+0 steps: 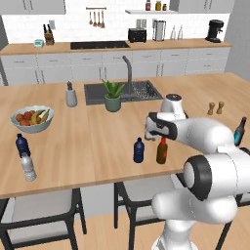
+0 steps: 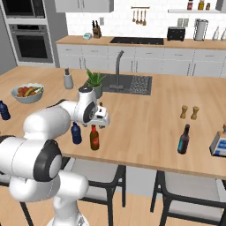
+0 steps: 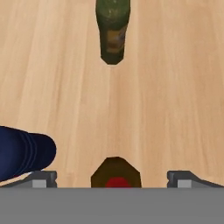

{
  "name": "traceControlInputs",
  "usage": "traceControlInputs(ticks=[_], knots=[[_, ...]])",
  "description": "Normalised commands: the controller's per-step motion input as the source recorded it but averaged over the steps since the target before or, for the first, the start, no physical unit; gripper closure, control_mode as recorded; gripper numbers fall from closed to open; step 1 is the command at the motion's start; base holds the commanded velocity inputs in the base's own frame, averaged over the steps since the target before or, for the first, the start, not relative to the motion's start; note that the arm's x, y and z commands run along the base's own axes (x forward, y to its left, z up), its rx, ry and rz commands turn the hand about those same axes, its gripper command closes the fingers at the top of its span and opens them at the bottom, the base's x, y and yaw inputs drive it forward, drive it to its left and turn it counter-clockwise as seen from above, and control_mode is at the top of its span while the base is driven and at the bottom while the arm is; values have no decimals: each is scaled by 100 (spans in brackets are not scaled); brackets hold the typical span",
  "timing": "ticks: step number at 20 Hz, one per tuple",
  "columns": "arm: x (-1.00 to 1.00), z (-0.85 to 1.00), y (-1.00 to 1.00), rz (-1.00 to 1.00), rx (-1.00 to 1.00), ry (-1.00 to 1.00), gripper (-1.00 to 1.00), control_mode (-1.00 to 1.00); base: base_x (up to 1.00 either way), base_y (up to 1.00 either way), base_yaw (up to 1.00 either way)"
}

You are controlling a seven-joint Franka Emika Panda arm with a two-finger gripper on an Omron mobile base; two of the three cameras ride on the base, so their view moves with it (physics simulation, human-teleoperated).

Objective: Move the plastic bottles in the middle to the plastics group, and the glass bottles in the middle to the glass group.

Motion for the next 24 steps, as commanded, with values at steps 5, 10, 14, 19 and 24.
traceControlInputs(ticks=[5,10,14,19,24], knots=[[6,-18,0,0,0,0,100,-100,0,0,0],[3,-19,0,0,0,0,100,-100,0,0,0],[-28,-21,0,0,0,0,100,-100,0,0,0],[-32,-18,0,0,-1,-9,100,-100,0,0,0],[-28,5,0,0,-2,-20,100,-100,0,0,0]])
